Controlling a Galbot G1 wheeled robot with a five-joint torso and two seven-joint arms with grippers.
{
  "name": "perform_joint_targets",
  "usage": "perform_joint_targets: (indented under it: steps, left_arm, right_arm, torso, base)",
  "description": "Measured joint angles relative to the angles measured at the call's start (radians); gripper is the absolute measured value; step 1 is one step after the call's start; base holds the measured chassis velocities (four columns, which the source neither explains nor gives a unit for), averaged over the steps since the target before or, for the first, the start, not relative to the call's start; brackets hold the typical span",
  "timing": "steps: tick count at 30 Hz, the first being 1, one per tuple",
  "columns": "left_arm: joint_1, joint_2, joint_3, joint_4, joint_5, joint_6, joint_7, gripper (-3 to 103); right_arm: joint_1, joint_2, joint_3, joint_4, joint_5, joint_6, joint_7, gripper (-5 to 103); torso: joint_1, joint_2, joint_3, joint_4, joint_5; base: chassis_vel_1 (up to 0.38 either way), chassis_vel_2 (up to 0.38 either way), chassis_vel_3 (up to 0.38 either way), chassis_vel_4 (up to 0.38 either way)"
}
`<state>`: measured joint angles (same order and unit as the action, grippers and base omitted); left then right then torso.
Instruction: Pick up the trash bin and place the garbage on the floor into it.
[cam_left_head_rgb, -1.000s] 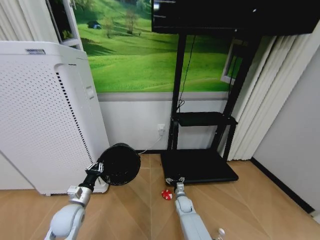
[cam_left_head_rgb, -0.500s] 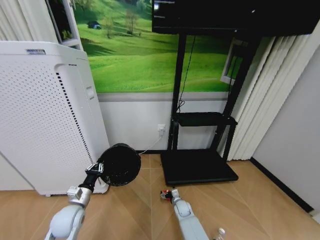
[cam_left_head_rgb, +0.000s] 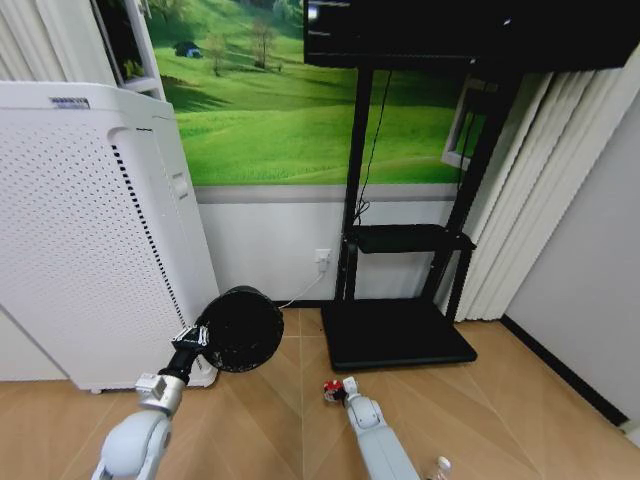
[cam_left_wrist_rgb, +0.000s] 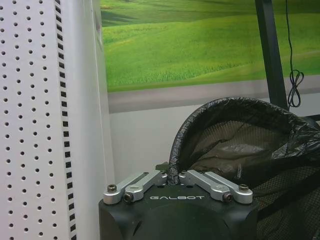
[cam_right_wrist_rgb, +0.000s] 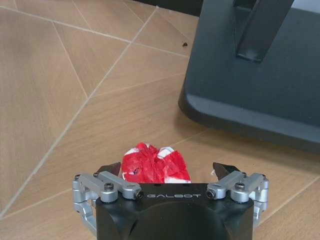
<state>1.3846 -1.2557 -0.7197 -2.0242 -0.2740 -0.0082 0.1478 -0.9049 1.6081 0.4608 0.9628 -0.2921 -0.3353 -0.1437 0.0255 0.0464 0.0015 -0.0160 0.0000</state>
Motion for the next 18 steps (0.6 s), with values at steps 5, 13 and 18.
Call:
perform_joint_targets:
  steps: [5,13,18]
  left_arm:
    - [0.002,0.002,-0.007,-0.004,-0.005,0.0,0.002,3]
    - [0.003,0.005,-0.01,-0.008,-0.011,0.0,0.005,3]
    - [0.004,0.007,-0.016,-0.012,-0.016,-0.001,0.006,3]
  right_arm:
    - [0.009,0.0,0.0,-0.034,0.004,0.004,0.013,100]
    - [0.02,0.0,-0.006,-0.092,0.005,0.041,0.045,100]
    - [0.026,0.0,-0.006,-0.111,0.007,0.063,0.06,100]
  torso:
    - [0.0,0.0,0.0,0.0,0.0]
    - [0.0,0.0,0.0,0.0,0.0]
    - [0.0,0.0,0.0,0.0,0.0]
  base:
    - [0.0,0.0,0.0,0.0]
    - [0.0,0.0,0.0,0.0]
    - [0.0,0.0,0.0,0.0]
